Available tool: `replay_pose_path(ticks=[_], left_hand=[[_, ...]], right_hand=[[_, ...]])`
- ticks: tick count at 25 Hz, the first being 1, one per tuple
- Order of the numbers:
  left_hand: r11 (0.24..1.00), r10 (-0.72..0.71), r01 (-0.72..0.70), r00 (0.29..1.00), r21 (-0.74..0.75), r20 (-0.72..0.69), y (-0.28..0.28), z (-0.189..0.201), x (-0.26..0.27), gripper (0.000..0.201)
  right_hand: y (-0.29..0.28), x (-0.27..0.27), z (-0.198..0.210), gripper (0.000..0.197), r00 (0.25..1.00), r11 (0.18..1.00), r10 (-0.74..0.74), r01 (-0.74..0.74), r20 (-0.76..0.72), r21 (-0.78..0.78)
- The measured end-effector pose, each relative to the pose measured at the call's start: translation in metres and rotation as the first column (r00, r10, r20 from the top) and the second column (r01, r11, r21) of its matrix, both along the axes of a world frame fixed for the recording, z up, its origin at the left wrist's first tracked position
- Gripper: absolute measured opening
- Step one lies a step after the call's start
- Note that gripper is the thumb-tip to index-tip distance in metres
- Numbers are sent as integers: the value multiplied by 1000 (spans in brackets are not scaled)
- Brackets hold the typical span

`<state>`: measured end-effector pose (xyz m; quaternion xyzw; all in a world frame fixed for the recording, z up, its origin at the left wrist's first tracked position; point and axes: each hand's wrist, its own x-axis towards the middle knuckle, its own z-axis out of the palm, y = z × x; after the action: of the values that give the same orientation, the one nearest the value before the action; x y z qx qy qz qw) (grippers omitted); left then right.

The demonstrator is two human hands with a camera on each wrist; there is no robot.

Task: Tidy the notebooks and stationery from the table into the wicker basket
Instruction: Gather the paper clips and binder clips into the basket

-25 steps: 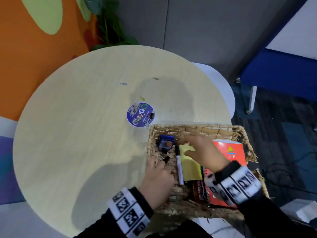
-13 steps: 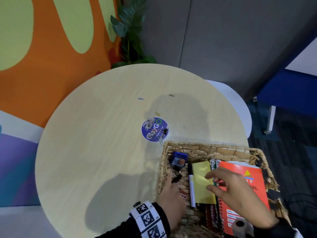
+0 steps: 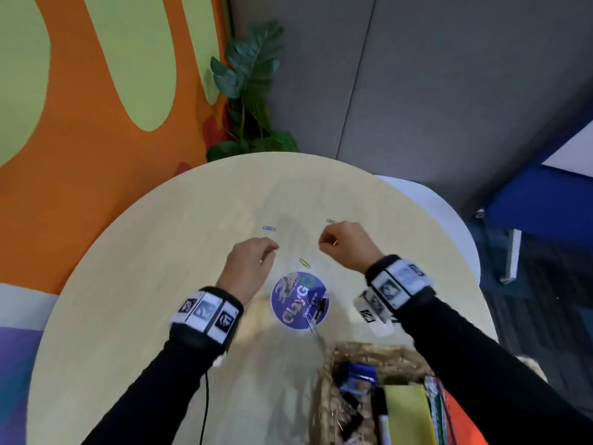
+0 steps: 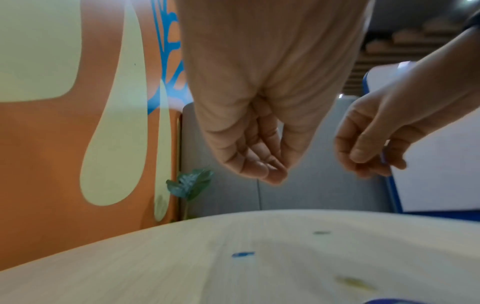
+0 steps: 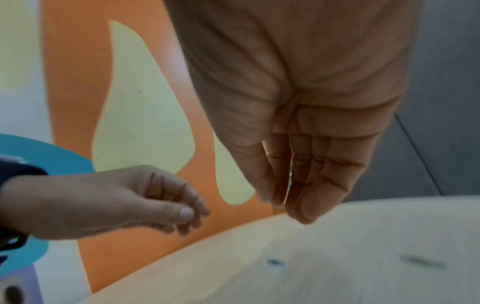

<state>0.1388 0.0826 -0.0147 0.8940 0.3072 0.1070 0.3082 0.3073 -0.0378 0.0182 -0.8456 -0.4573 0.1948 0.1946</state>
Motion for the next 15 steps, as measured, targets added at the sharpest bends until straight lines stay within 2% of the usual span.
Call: replay_pose_path(ticks=[4, 7, 8, 11, 15], left_hand=[[998, 60, -59, 992, 15, -113, 60, -36, 34, 20], [999, 47, -44, 982, 25, -181, 85, -51, 50, 20], [999, 40, -35, 979, 29, -201, 91, -55, 55, 20], [999, 26, -19, 965, 30, -260, 104, -61, 69, 22], [1000, -9, 10, 955, 4, -297, 110, -69, 85, 20]], right_hand=[[48, 6, -64, 17, 999, 971, -22, 14, -35, -237], [64, 9, -92, 14, 999, 931, -51, 43, -12, -362], [68, 11, -97, 11, 998, 921, -59, 57, 6, -385], [78, 14, -105, 25, 998, 904, -54, 66, 40, -423], [79, 15, -104, 14, 999, 884, -48, 33, -20, -466]])
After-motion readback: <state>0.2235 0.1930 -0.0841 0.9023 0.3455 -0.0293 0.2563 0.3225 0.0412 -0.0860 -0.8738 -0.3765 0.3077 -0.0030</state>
